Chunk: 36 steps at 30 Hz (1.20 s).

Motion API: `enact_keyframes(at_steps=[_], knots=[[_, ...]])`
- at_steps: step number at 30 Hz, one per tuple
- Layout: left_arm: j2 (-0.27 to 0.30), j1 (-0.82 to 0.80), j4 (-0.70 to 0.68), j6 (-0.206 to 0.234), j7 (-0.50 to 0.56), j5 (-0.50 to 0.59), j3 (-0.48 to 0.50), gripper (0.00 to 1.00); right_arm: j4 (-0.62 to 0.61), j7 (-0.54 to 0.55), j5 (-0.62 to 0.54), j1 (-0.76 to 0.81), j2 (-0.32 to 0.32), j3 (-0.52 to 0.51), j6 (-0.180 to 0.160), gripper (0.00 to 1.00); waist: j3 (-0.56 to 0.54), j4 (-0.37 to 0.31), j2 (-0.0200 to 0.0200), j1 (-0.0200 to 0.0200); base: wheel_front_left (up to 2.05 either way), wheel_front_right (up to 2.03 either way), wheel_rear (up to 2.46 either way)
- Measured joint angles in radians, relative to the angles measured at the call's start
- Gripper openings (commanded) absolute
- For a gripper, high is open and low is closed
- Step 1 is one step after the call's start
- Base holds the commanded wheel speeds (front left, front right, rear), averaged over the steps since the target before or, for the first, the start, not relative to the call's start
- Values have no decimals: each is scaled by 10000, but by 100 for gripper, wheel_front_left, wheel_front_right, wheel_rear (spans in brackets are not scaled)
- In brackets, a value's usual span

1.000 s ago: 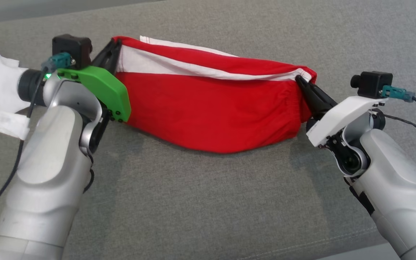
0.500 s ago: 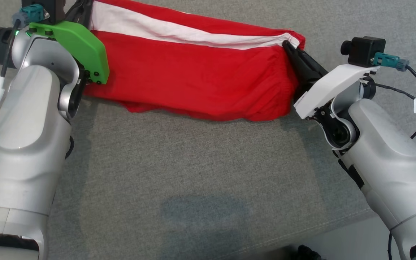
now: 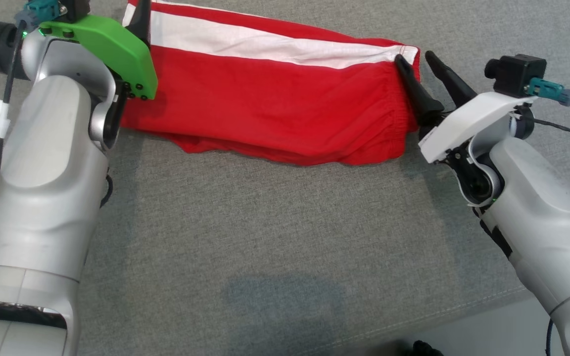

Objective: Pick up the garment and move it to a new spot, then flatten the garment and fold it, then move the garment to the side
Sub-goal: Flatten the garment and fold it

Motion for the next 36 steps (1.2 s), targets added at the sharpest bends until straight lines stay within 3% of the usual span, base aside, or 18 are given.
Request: enact_keyframes(at_steps=[5,12,18,30,31,33,35,36], knots=[[-458,407,286,-307,-454,-499,88,100,395,-142,140,453,-349,-378,0,100,-305,192,0,-1,0,0,0],[-512,1990,1057,-424,-713,-1085,221,100,579,-280,437,1127,-470,-686,0,100,-844,519,0,-1,0,0,0],[-527,2333,1499,-426,-752,-1411,430,100,585,-288,652,1404,-274,-610,0,100,-1311,704,0,-1,0,0,0],[-575,2543,2163,-545,-435,-1666,217,100,291,-326,742,1426,-188,-339,0,100,-1483,285,0,-1,0,0,0],[-575,2543,2176,-577,-387,-1666,188,89,291,-368,742,1437,-251,-357,0,100,-1486,273,0,-1,0,0,0],[-577,2543,2209,-596,-337,-1666,150,53,291,-368,744,1459,-309,-395,0,100,-1494,263,0,-1,0,0,0],[-579,2543,2249,-604,-313,-1670,132,28,291,-370,756,1476,-286,-397,0,100,-1510,260,0,-2,0,0,0],[-581,2545,2291,-608,-313,-1670,109,5,291,-370,757,1499,-282,-397,0,100,-1530,261,0,-1,0,0,0]])
